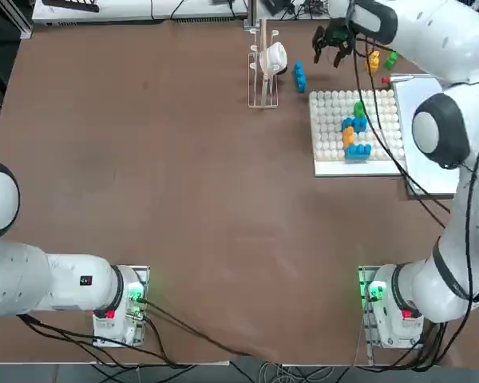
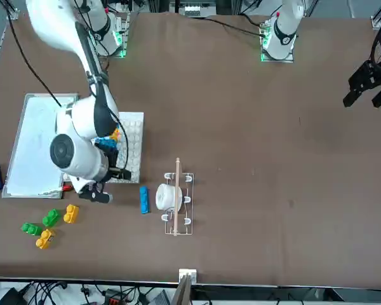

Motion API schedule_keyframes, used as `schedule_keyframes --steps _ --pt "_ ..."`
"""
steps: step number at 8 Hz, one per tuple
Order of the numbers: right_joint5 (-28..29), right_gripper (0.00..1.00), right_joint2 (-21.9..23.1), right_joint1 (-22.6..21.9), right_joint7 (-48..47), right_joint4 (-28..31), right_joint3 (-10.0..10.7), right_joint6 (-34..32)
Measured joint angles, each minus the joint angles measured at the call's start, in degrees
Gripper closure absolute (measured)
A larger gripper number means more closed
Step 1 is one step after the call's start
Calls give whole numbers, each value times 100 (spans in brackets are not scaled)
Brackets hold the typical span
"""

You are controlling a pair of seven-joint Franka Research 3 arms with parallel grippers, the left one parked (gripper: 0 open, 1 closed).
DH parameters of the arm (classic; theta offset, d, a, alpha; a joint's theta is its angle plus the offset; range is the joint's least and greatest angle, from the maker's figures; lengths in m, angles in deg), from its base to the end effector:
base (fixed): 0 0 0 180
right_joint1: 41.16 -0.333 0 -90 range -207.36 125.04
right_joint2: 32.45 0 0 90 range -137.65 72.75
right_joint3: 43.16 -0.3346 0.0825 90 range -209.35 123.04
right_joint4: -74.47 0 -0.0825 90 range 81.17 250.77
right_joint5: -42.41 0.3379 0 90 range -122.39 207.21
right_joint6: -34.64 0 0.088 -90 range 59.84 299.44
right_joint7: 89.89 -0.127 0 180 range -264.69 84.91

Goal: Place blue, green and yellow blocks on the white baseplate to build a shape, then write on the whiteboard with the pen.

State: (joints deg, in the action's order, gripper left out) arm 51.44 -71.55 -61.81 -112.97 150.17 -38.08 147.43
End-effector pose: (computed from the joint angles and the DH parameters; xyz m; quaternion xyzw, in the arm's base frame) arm 0.6668 0.2144 0.3453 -0.9951 0.0876 0.0297 0.0362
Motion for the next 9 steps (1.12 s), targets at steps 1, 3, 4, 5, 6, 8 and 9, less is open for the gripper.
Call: schedule_keyframes --steps 1,3,4,5,6,8,9 --pt "1 0 -317 -42 -158 -409 1 1" --pt "1 0 -874 -105 -285 -1005 4 51" --pt "1 0 -1068 -158 -321 -1154 8 165" --pt "1 0 -1203 -222 -357 -1220 15 325" --pt "0 0 -1307 -291 -375 -1247 24 475" --pt "-65 0 -1440 -383 -381 -1265 39 668" --pt "-186 0 -1466 -418 -380 -1268 41 727"
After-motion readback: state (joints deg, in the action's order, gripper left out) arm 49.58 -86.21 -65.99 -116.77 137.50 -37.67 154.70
